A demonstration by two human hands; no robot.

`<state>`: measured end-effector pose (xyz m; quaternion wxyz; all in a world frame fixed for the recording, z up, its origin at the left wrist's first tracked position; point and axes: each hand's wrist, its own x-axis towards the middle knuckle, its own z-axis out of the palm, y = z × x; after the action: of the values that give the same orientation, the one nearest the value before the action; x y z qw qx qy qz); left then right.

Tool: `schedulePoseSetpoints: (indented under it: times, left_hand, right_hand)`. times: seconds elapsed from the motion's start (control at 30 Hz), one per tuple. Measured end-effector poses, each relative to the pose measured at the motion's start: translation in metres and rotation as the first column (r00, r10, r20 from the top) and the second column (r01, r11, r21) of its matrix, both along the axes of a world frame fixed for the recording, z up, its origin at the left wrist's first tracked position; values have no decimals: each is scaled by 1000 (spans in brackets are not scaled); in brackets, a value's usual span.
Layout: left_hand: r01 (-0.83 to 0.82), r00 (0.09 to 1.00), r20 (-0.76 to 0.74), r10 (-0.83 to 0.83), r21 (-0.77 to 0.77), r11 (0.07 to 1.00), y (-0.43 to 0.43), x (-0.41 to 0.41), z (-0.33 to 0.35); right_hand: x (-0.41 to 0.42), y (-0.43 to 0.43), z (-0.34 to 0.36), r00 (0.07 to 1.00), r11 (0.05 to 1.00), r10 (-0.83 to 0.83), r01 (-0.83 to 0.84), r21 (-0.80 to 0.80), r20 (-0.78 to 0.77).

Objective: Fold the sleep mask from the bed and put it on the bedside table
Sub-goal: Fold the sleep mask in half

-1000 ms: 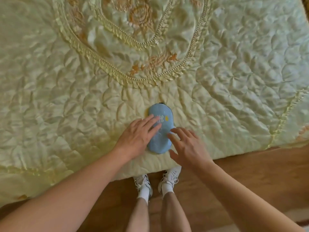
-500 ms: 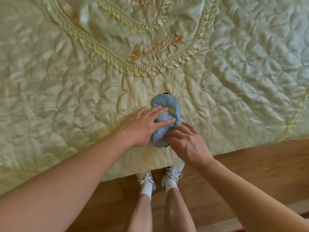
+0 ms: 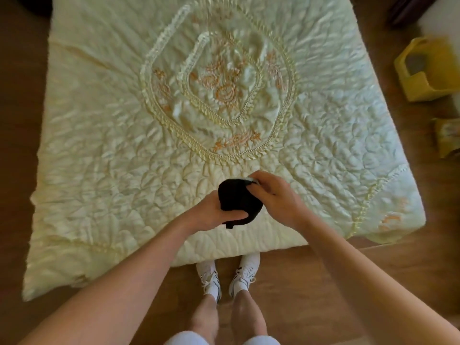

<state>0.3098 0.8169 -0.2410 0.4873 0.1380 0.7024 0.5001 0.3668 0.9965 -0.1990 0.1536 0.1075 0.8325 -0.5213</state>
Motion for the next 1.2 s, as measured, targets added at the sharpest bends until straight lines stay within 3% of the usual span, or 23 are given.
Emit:
schedulePoseSetpoints:
  times: [0.23,0.37,0.5,0.67,0.8,0.97,1.2]
  left_hand:
    - [-254,967,40,251,132,958,-14,8,141]
    - [-324,946,35,323,154,933,-17,16,193]
    - [-411,905,202,374,196,890,-24,27,223]
    - [-523,831,311,461,154,839,-32,42,241]
    - [-469,847,323,422,83,879,-42,58,244]
    - [-515,817,346,461,76,854,-45,65,245]
    - [-588,772,318,551,26,808,-30,67,241]
  right_hand:
    - [-26,-7,126,982,943,-188,175,-283,-21]
    - [-25,-16,167,952,830,-304,276,-485,22]
    - [-10,-26,185,969,758,-222,242,-606,110]
    - [1,-40,190,967,821,-242,245,-516,73]
    - [4,-44,193,952,819,-297,295,-491,75]
    - [8,-46,197,959,815,-278,264,-515,52]
    - [19,-47,202,927,912,-332,268,-310,-174]
